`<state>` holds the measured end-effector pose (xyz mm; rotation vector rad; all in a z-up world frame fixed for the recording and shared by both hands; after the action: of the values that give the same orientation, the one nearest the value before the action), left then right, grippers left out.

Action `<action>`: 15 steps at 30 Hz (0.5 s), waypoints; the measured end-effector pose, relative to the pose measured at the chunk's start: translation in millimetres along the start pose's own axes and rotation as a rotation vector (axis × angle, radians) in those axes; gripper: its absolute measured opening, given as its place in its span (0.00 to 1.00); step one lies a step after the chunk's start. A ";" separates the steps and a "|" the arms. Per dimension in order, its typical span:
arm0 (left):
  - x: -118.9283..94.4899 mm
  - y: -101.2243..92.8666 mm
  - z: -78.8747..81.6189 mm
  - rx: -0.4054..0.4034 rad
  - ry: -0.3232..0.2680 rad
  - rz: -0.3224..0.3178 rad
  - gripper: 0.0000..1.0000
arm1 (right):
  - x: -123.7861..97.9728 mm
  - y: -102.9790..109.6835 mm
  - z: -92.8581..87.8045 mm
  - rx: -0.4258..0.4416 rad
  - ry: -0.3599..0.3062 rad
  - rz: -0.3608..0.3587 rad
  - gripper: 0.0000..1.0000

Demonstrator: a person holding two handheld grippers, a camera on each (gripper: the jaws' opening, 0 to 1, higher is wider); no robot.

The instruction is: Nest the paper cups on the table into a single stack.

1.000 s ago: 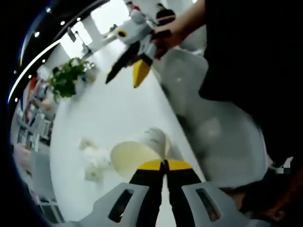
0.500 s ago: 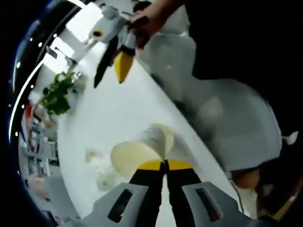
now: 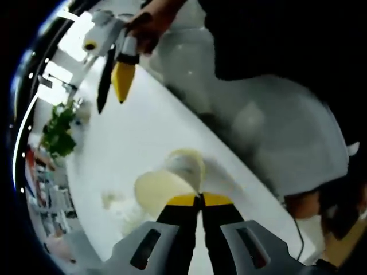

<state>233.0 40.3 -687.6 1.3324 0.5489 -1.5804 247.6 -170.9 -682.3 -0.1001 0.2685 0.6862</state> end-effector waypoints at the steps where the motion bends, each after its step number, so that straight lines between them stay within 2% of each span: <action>1: 2.0 0.9 0.7 0.006 0.004 -0.002 0.00 | -0.3 -0.1 0.1 0.000 0.000 0.000 1.00; 4: 3.6 4.7 3.1 0.016 0.008 0.002 0.00 | -1.1 -0.9 -0.1 0.002 -0.001 0.001 1.00; 15: 10.5 5.2 2.9 0.078 0.066 -0.054 0.00 | -1.7 -4.7 -3.6 0.025 -0.013 -0.004 1.00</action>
<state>236.7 31.6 -695.2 1.4432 0.5725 -1.6206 248.5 -176.3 -685.3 -0.0726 0.2641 0.6795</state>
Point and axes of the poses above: the point that each gripper's makers call its tool centre point, and the gripper's own axes: x roughly forward along the fingers, y roughly to its left, z roughly out of its top, the point moved 5 cm from there along -x, roughly backward along the fingers, and after that the axes turned 15 degrees about -x, right-handed, at the moved point
